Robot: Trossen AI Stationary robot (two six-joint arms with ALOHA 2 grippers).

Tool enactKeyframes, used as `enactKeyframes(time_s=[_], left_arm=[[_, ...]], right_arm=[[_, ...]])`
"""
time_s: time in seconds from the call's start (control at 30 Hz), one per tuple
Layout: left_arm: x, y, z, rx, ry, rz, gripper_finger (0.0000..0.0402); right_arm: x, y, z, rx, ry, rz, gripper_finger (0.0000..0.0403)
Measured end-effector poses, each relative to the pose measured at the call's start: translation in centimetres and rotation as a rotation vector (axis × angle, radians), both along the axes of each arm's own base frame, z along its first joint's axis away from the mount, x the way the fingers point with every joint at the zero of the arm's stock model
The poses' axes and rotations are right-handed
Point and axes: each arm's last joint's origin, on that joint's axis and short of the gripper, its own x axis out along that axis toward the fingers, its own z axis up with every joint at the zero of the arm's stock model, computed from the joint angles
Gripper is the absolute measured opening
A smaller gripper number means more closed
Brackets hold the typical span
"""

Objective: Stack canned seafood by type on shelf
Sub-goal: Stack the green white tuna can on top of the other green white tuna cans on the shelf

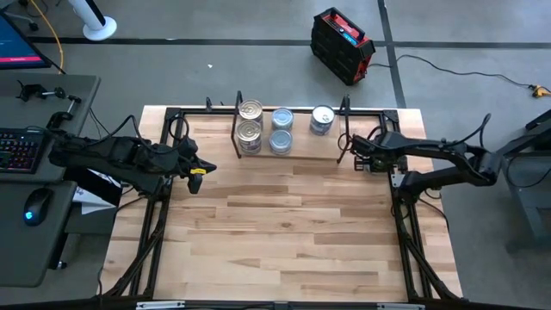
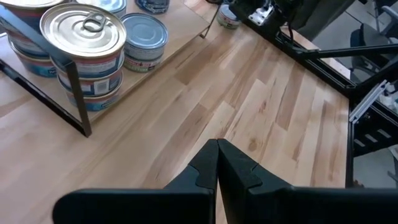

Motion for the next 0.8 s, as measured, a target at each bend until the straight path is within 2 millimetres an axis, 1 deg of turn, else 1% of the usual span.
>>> enactKeyframes(time_s=[0.17,0.53,0.67,0.8], left_arm=[[0.0,0.0,0.0,0.001,0.001,0.0,0.0],[0.0,0.1,0.0,0.017,-0.002,0.021,0.0],[0.0,0.1,0.0,0.018,-0.002,0.021,0.0],[0.0,0.1,0.0,0.035,0.003,0.008,0.0]], right_arm=[[0.6,1.0,0.0,0.013,-0.012,0.065,0.0],[1.8,3.1,0.0,0.059,-0.077,0.069,0.0],[2.2,4.2,0.0,0.112,-0.099,0.101,0.0],[2.5,5.6,0.0,0.157,-0.109,0.176,0.0]])
